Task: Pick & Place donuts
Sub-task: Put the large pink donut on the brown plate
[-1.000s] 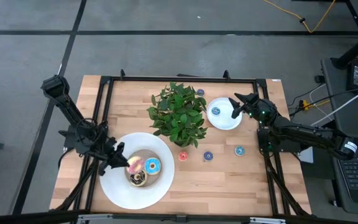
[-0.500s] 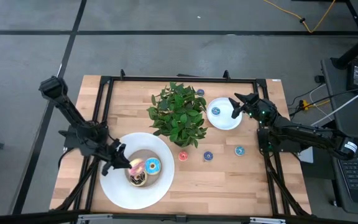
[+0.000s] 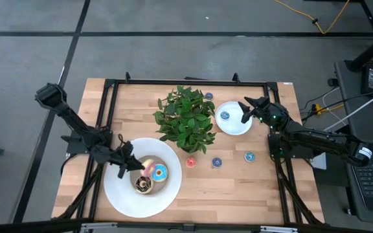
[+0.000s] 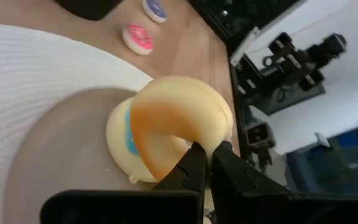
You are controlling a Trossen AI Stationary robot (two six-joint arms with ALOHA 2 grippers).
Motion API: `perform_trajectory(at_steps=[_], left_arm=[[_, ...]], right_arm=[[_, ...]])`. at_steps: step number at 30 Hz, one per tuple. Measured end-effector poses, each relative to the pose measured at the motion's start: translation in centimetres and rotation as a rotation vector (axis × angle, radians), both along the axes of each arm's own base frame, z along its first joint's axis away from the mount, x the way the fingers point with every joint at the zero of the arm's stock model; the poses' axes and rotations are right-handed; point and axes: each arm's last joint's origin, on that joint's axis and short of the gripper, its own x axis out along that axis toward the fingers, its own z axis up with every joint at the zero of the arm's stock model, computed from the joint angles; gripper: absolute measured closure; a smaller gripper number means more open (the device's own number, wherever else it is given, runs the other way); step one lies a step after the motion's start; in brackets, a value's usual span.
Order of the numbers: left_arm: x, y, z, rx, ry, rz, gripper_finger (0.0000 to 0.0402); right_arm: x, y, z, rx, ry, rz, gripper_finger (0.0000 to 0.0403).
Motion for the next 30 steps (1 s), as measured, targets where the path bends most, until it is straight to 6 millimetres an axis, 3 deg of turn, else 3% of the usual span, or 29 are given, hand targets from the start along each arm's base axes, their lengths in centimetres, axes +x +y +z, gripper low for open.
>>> perform_trajectory(at_steps=[14, 21, 30], left_arm=[[-0.8, -0.9, 0.7, -0.146, -0.024, -0.001, 0.0398], [-2.3, -1.0, -0.1, -0.136, -0.018, 0.064, 0.0398], [-2.8, -0.9, -1.0, -0.069, 0.033, 0.079, 0.0398]], right_arm=[[0.0, 0.0, 0.0, 0.0, 0.0, 0.0, 0.0185], [0.0, 0.0, 0.0, -0.001, 0.001, 0.0, 0.0185], [0.0, 0.0, 0.0, 0.0, 0.0, 0.0, 0.0185]])
